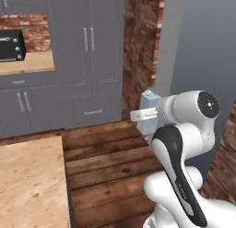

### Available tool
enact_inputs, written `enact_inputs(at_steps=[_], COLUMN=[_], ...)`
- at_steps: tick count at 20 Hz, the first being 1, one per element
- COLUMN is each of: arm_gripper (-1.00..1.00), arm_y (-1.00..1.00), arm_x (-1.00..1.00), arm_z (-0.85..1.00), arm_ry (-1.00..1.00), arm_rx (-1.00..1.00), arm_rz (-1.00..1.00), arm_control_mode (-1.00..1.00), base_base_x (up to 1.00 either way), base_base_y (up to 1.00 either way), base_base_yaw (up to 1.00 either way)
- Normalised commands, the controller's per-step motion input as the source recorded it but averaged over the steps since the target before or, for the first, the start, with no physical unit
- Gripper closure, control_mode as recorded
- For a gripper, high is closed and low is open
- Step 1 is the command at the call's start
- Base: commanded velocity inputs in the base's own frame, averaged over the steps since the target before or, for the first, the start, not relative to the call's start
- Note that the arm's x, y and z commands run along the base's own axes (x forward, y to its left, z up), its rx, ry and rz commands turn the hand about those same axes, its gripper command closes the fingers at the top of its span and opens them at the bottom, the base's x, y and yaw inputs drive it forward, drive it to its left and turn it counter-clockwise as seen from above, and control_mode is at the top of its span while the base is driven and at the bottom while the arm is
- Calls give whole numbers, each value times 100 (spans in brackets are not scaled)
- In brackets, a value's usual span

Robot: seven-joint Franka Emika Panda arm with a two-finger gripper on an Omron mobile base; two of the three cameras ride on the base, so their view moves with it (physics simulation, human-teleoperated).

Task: Take a sugar cube from the saucer and place it inside the coffee. Then, grab milk from the fridge and place it next to the coffee on the counter to sweeten the coffee.

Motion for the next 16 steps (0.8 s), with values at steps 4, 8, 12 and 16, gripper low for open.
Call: enact_inputs(at_steps=[4,8,12,16], arm_gripper=[100,100,100,100], arm_y=[0,0,0,0], arm_x=[0,0,0,0], arm_z=[0,0,0,0], arm_ry=[0,0,0,0], arm_rx=[0,0,0,0], arm_rz=[0,0,0,0], arm_control_mode=[100,100,100,100], base_base_x=[100,100,100,100], base_base_y=[0,-9,-11,-14], base_base_yaw=[52,46,43,44])
